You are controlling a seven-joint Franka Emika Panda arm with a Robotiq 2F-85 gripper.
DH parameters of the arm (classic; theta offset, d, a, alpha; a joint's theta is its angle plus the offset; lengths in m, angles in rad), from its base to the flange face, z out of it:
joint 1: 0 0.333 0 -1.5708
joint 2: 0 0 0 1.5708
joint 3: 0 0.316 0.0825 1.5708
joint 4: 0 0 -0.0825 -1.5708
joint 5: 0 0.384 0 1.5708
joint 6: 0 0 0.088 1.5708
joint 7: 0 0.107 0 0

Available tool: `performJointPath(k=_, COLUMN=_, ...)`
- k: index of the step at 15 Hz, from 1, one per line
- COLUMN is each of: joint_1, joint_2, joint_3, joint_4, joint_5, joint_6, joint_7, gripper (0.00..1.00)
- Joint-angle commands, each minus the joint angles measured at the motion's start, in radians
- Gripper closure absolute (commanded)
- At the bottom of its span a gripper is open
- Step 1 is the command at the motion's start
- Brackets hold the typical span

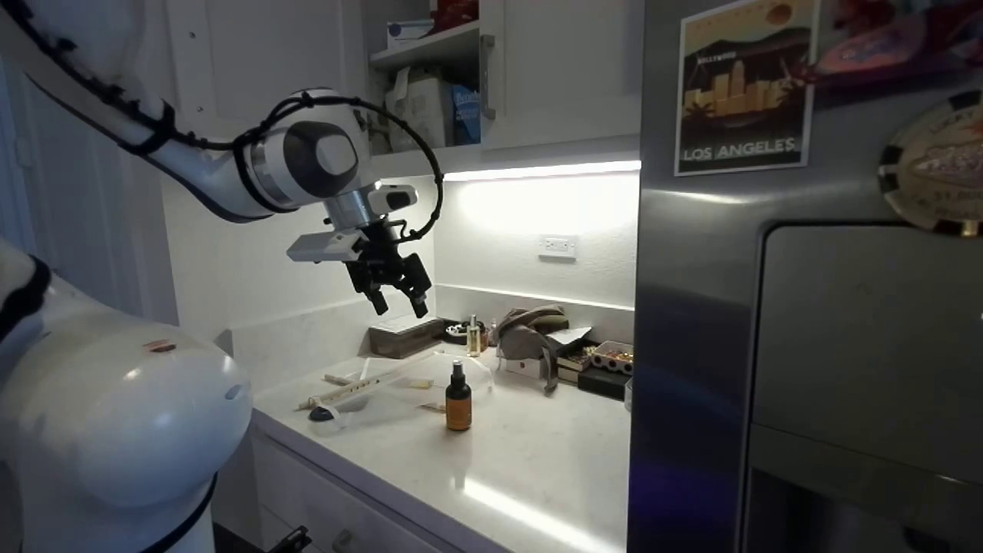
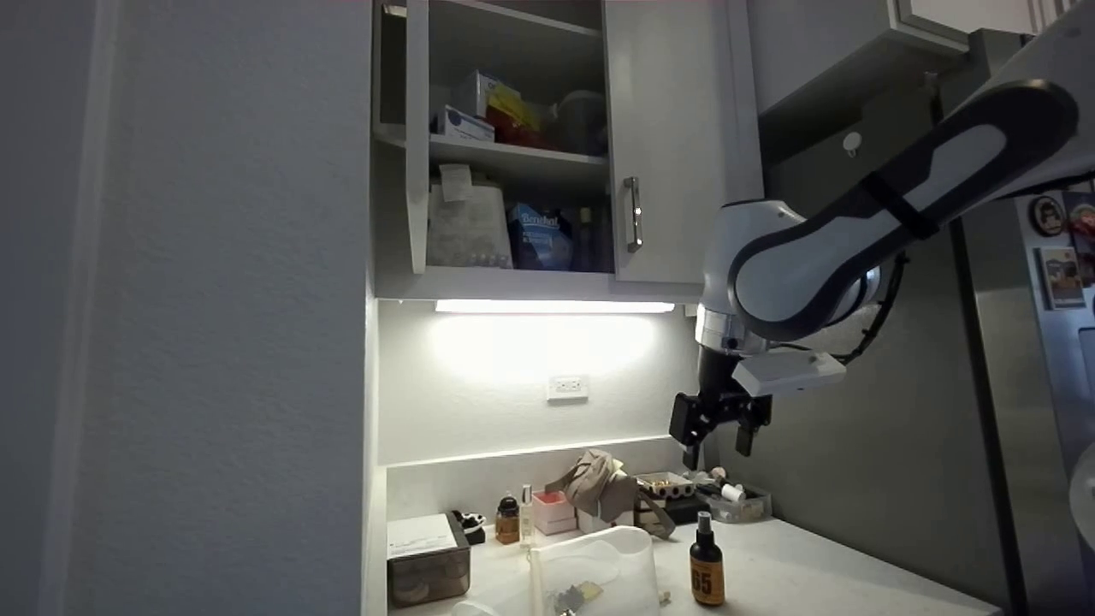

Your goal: Take the bottle on the counter, put it in the kitchen cabinet and close it, then take the blind on the counter and hang it to the wall

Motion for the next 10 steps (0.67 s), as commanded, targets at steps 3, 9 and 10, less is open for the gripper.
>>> performJointPath(k=3, joint_1=-0.001, joint_2=0.025, joint_3=-0.008, joint_4=0.001, joint_5=-0.001, joint_6=-0.002, joint_7=-0.006, gripper=0.0)
performJointPath(k=9, joint_1=-0.036, joint_2=0.07, joint_3=0.018, joint_4=0.002, joint_5=-0.033, joint_6=0.041, joint_7=0.03, gripper=0.0)
performJointPath(k=10, joint_1=-0.045, joint_2=0.085, joint_3=0.019, joint_4=0.002, joint_5=-0.041, joint_6=0.053, joint_7=0.033, gripper=0.0)
